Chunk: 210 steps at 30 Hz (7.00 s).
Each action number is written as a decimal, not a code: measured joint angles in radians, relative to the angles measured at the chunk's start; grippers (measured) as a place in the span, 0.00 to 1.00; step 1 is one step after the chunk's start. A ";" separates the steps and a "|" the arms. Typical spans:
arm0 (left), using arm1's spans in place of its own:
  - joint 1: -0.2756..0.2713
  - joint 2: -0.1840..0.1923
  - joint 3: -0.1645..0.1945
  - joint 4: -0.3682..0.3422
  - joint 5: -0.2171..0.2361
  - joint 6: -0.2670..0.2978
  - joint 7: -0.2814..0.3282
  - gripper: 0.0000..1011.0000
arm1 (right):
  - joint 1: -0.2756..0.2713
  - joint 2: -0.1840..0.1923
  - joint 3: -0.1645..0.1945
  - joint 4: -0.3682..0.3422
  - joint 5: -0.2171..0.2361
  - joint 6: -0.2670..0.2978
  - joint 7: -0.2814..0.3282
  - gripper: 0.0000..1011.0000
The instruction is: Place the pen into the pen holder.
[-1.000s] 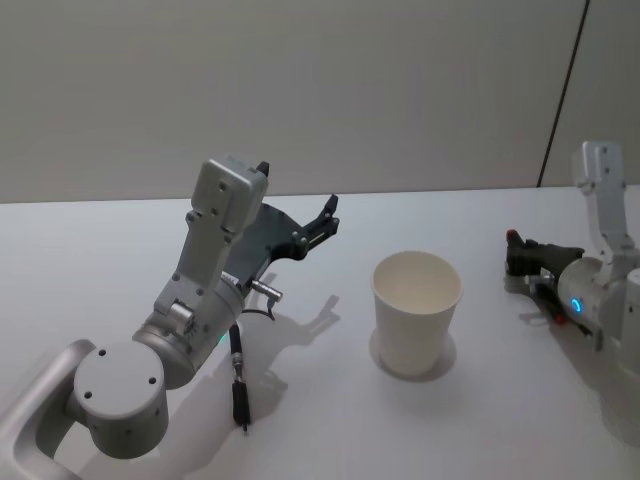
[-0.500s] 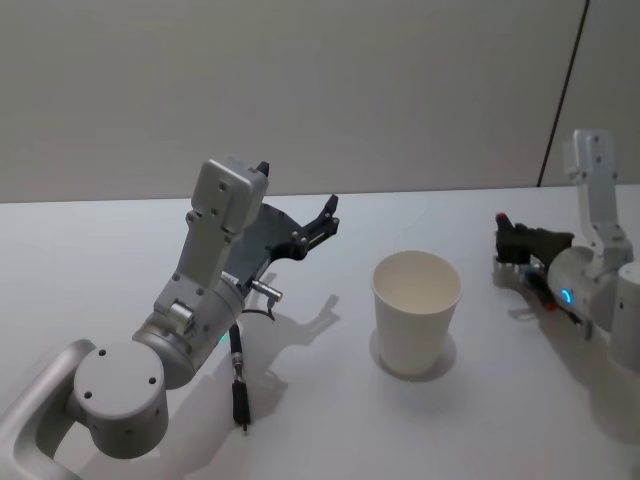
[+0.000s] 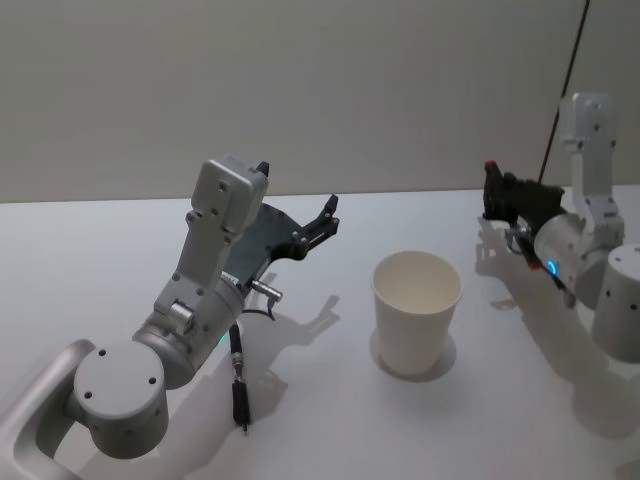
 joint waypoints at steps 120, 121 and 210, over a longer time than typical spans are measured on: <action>0.000 0.000 0.000 0.000 0.000 0.000 0.000 0.99 | -0.205 0.045 -0.088 -0.267 0.224 -0.445 0.394 0.18; 0.000 0.000 0.000 0.000 0.000 0.000 0.000 0.99 | -0.205 0.045 -0.088 -0.266 0.224 -0.446 0.394 0.18; 0.000 0.000 0.000 0.000 0.000 0.000 0.000 0.99 | -0.248 0.047 -0.102 -0.233 0.232 -0.505 0.373 0.48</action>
